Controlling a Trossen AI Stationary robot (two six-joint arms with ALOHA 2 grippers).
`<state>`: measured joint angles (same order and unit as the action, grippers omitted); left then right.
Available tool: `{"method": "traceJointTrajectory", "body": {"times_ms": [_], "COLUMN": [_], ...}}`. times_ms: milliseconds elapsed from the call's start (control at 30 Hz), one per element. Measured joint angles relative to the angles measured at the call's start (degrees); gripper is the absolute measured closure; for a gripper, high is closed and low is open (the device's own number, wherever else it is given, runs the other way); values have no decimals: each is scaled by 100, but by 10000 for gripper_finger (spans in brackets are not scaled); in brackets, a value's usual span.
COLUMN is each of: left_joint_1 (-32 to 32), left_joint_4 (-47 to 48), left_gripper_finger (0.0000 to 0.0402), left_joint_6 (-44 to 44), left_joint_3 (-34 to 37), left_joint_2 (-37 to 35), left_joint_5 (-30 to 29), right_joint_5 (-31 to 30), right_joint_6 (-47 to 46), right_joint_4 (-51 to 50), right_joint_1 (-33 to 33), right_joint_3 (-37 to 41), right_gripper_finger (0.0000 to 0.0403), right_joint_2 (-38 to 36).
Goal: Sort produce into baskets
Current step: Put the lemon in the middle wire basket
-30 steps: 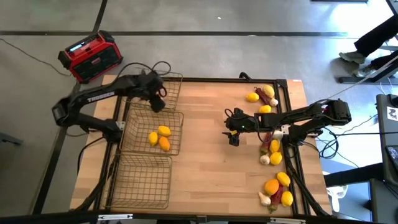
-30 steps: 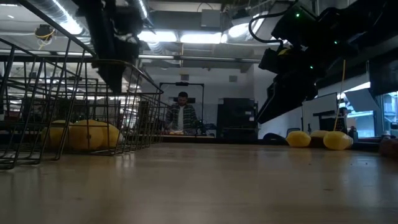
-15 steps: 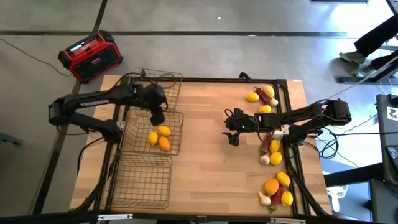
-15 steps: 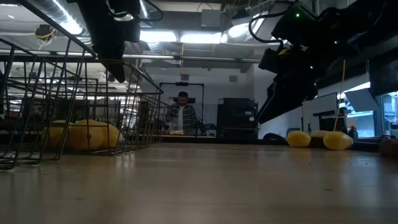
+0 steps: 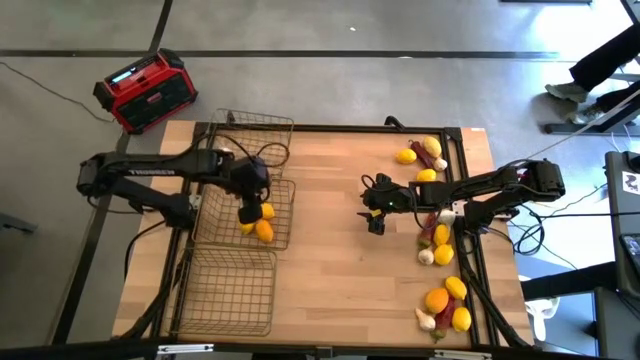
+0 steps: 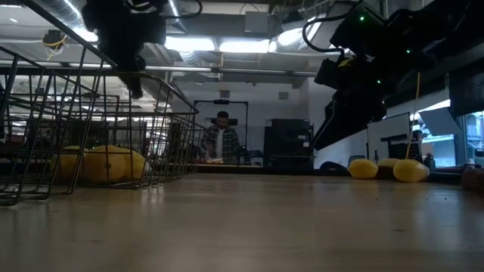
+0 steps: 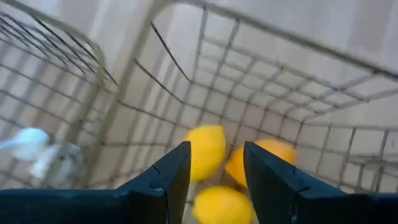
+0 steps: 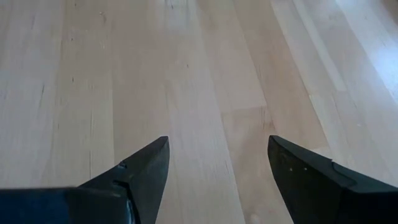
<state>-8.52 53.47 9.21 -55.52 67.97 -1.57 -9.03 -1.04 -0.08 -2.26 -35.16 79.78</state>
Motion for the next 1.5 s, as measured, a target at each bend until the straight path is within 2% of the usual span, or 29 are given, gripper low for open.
{"method": "traceJointTrajectory", "body": {"times_ms": [233,500,867,1067,1267,1500], "left_joint_1": [-17,-446,-908,-1123,-1333,-1189], "left_joint_4": [109,-18,-12,1,1,5], "left_gripper_finger": [259,259,259,259,259,259], "left_joint_6": [-75,-404,-793,-907,-655,-631], "left_joint_3": [711,1187,1208,1206,1205,1173], "left_joint_2": [10,6,6,6,6,1], "left_joint_5": [-24,-657,-1445,-1470,-1479,-1439], "right_joint_5": [1,-58,-88,-88,-88,-88], "right_joint_6": [0,2,0,0,0,0], "right_joint_4": [0,4,4,4,3,2], "right_joint_1": [0,0,0,0,0,0], "right_joint_3": [0,0,0,0,-2,-2], "right_gripper_finger": [134,134,134,134,134,134], "right_joint_2": [-1,-1,1,-1,-1,-1]}}
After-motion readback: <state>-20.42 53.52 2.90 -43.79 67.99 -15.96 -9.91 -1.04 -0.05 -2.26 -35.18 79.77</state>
